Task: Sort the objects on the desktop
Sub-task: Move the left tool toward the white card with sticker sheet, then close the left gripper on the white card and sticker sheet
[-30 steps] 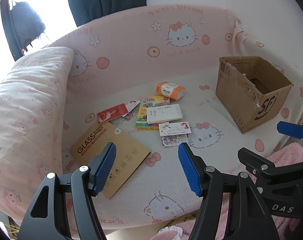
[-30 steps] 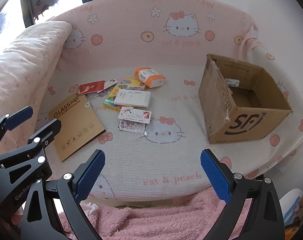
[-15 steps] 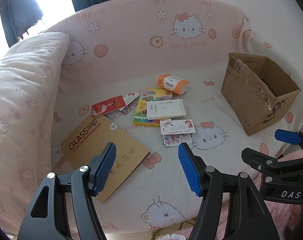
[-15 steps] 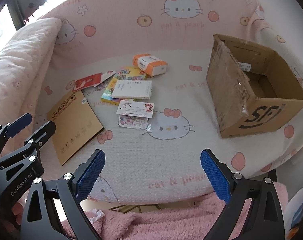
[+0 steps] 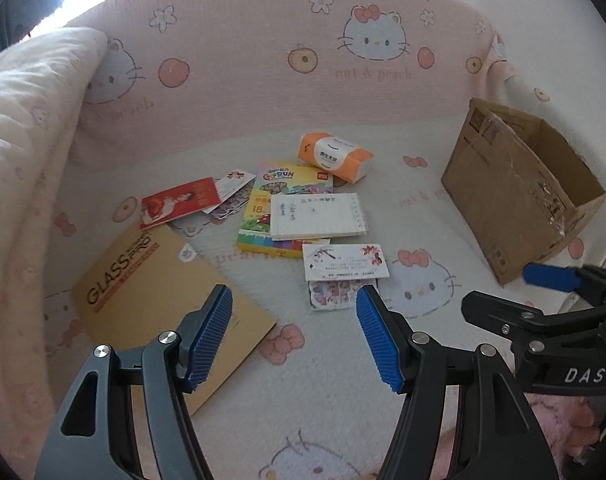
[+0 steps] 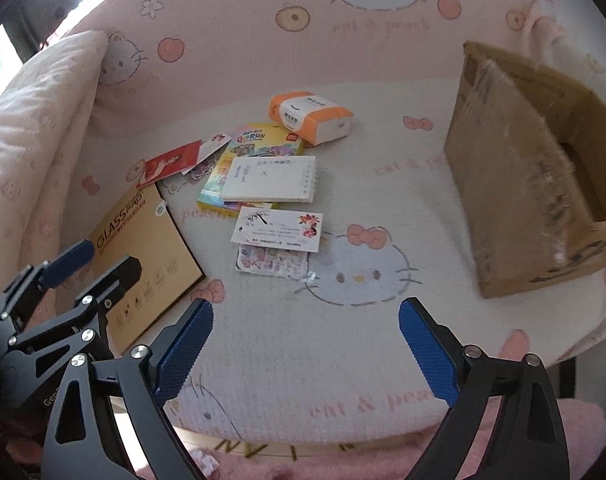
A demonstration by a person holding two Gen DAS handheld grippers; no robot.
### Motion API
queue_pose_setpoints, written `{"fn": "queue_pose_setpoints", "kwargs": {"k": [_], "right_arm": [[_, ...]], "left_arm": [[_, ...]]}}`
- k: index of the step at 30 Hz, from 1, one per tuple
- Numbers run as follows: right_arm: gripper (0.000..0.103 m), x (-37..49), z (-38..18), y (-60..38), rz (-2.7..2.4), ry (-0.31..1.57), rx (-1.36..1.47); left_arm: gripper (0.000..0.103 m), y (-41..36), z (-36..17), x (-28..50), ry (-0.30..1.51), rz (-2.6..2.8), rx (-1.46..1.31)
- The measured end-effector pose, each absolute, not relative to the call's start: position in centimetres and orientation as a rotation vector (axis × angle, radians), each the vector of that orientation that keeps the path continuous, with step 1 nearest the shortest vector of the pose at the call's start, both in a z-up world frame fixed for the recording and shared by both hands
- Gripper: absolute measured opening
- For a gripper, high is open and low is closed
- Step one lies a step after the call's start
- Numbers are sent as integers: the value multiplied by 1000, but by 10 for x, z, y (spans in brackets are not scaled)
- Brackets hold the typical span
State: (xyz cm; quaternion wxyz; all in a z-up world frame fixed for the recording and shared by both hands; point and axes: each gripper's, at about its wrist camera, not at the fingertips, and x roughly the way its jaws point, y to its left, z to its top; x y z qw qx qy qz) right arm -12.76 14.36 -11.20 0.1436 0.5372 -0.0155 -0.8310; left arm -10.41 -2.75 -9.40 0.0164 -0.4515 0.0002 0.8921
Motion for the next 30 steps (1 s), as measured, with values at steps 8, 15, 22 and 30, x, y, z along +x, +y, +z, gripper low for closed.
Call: {"fn": "queue_pose_setpoints", "kwargs": {"k": [8, 15, 22, 30], "right_arm": [[89, -156, -153, 147, -2328, -181, 1568], [83, -175, -180, 145, -2294, -241, 1515], [76, -195, -207, 153, -2222, -419, 1457], [76, -213, -234, 162, -2170, -547, 1465]], "left_arm": [[69, -27, -136, -135, -108, 2668, -1390], [69, -31, -175, -156, -240, 2586, -1481], [67, -41, -200, -178, -415, 2552, -1534], [64, -38, -220, -194, -457, 2557, -1543]]}}
